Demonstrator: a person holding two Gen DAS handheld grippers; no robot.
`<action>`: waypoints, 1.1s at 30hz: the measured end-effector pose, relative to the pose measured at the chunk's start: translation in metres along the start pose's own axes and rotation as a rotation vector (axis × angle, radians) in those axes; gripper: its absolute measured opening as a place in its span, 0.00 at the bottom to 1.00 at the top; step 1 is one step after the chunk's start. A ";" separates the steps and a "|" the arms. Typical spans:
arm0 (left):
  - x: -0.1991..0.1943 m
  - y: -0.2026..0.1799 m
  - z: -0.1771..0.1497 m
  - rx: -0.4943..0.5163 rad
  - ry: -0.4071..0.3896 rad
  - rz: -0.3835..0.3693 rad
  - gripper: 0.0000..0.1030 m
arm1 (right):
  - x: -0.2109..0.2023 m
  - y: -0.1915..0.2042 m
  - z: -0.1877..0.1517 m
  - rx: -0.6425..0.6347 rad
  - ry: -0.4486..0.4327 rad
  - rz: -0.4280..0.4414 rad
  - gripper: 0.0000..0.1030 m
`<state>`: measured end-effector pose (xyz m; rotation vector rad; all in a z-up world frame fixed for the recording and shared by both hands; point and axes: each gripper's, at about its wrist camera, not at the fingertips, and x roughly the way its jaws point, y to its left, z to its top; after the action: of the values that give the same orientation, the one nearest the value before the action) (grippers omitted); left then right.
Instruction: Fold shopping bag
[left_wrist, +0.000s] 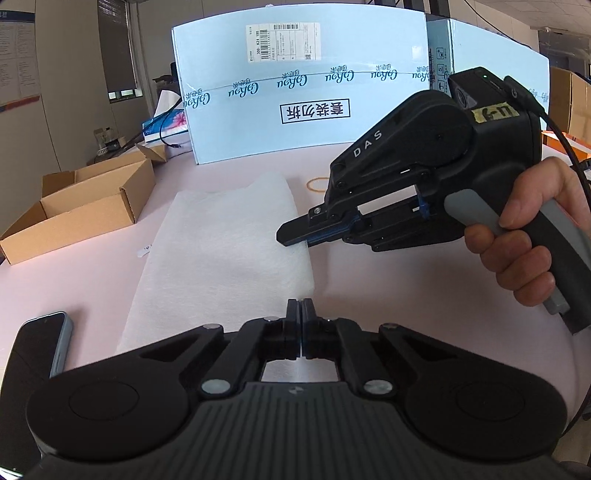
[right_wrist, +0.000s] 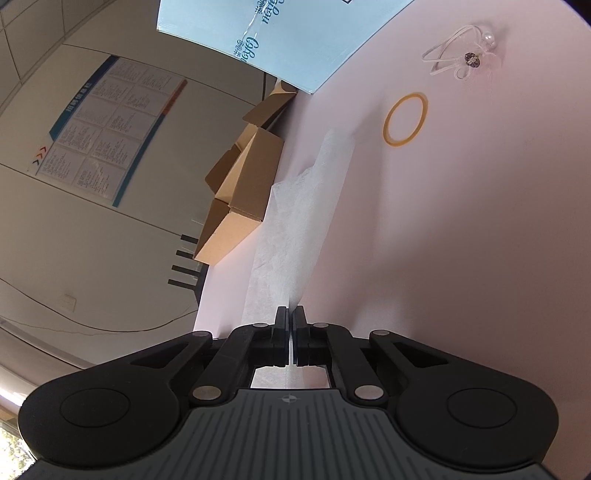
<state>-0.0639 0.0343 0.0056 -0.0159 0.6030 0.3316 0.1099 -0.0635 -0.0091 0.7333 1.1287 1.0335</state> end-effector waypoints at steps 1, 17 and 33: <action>-0.001 -0.001 0.002 -0.004 -0.001 -0.016 0.00 | -0.004 0.000 0.000 -0.001 -0.007 0.004 0.02; 0.012 -0.110 0.057 0.132 -0.057 -0.377 0.01 | -0.144 -0.033 -0.002 0.024 -0.250 -0.139 0.02; 0.000 -0.080 0.055 0.039 -0.032 -0.399 0.45 | -0.192 -0.016 -0.019 -0.265 -0.395 -0.311 0.17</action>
<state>-0.0086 -0.0349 0.0440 -0.0916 0.5605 -0.0663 0.0798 -0.2480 0.0404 0.5006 0.7178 0.7159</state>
